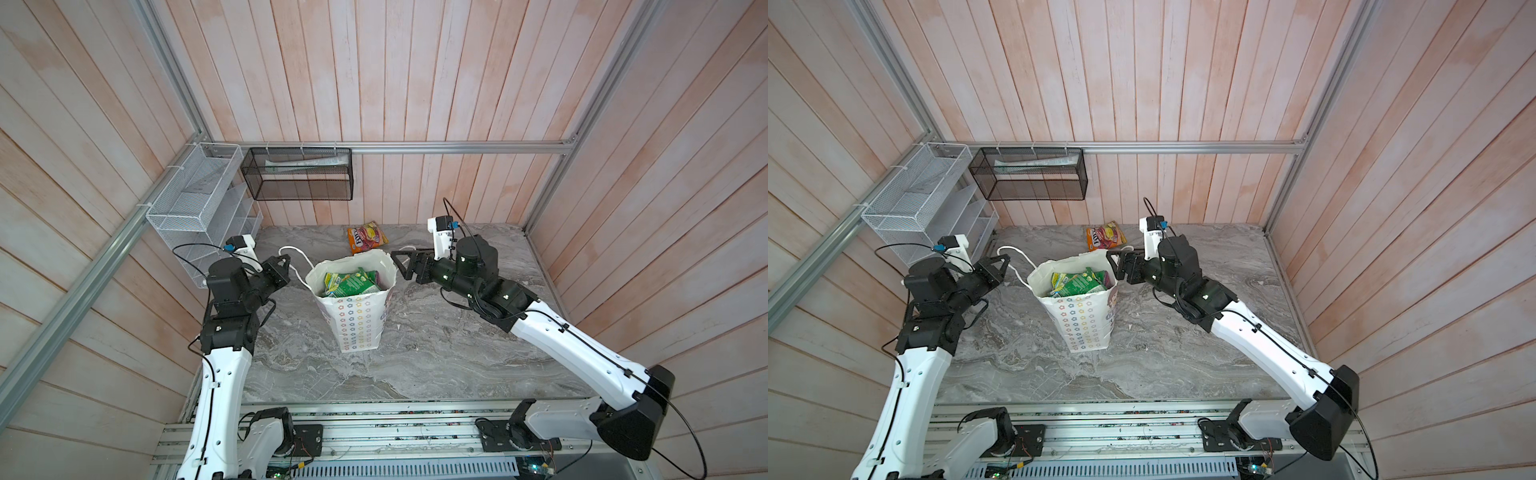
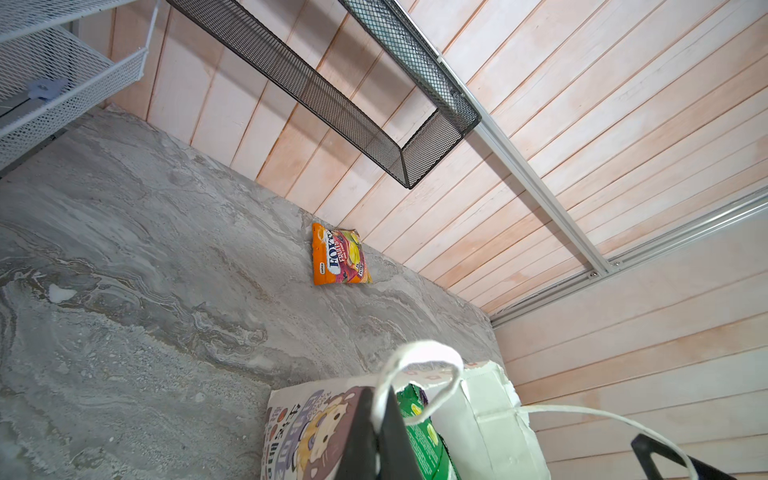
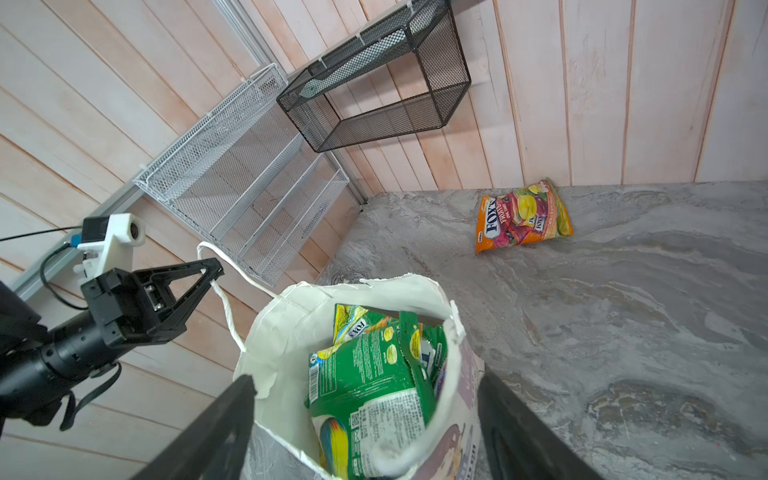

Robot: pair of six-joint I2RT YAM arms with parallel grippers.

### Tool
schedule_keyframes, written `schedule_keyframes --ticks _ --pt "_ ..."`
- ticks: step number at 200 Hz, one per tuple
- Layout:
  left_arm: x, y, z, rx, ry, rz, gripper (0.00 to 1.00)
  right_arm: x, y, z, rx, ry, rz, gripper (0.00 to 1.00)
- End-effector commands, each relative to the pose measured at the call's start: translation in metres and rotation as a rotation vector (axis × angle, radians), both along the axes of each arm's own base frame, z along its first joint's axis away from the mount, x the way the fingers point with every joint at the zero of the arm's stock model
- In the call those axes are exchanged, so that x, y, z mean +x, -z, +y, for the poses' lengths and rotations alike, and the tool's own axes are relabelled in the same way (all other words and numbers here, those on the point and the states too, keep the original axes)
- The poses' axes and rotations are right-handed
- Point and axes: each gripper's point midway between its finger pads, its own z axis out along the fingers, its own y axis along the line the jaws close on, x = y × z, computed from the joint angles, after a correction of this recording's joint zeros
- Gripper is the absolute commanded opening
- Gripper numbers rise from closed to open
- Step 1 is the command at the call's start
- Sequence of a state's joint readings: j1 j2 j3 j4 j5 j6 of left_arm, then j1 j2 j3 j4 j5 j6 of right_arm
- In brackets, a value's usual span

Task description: Place the snacks into the paper bag

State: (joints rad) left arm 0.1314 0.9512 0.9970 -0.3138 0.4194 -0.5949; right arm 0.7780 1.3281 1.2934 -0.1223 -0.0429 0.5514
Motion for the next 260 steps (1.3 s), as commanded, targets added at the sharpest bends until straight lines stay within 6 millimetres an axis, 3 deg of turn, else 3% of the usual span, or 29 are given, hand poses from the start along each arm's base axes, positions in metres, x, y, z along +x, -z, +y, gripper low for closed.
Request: schedule_keyframes --ticks 1,16,22,31,39,66,92,125,143,170,197,231,260 --pt "-0.004 -0.007 -0.003 0.016 0.008 -0.038 0.0 0.012 0.006 0.005 -0.011 0.032 0.01 0.74" --pt "-0.007 -0.009 -0.002 0.021 -0.001 -0.047 0.0 0.015 0.005 0.011 -0.003 0.02 0.006 0.57" --pt "-0.007 -0.011 -0.002 0.021 -0.002 -0.051 0.0 0.016 0.003 0.012 -0.002 0.02 0.002 0.43" --pt "-0.009 -0.014 -0.003 0.02 0.001 -0.057 0.0 0.017 -0.003 0.012 0.001 0.021 -0.012 0.14" --pt "-0.01 -0.017 -0.004 0.018 0.006 -0.064 0.0 0.017 -0.009 0.012 0.003 0.02 -0.029 0.0" --pt "-0.008 -0.031 -0.017 -0.007 0.051 -0.09 0.0 0.024 -0.024 0.002 0.009 0.037 -0.058 0.0" --pt "0.002 -0.046 -0.056 -0.011 0.149 -0.11 0.0 0.034 -0.038 -0.021 0.051 0.042 -0.072 0.0" --pt "0.024 -0.067 -0.101 -0.039 0.226 -0.131 0.0 0.057 -0.053 -0.065 0.063 0.09 -0.081 0.0" --pt "0.034 -0.08 -0.126 -0.052 0.272 -0.15 0.0 0.068 -0.056 -0.1 0.076 0.148 -0.072 0.0" --pt "0.038 -0.096 -0.162 -0.059 0.329 -0.187 0.0 0.068 -0.051 -0.14 0.089 0.21 -0.056 0.0" --pt "0.043 -0.088 -0.184 -0.067 0.358 -0.183 0.0 0.055 -0.043 -0.163 0.074 0.256 -0.052 0.0" --pt "0.039 -0.066 -0.211 -0.085 0.418 -0.166 0.0 0.043 -0.027 -0.175 0.034 0.286 -0.021 0.0" --pt "0.027 -0.072 -0.231 -0.079 0.47 -0.19 0.0 0.038 -0.016 -0.182 0.009 0.306 -0.002 0.0"
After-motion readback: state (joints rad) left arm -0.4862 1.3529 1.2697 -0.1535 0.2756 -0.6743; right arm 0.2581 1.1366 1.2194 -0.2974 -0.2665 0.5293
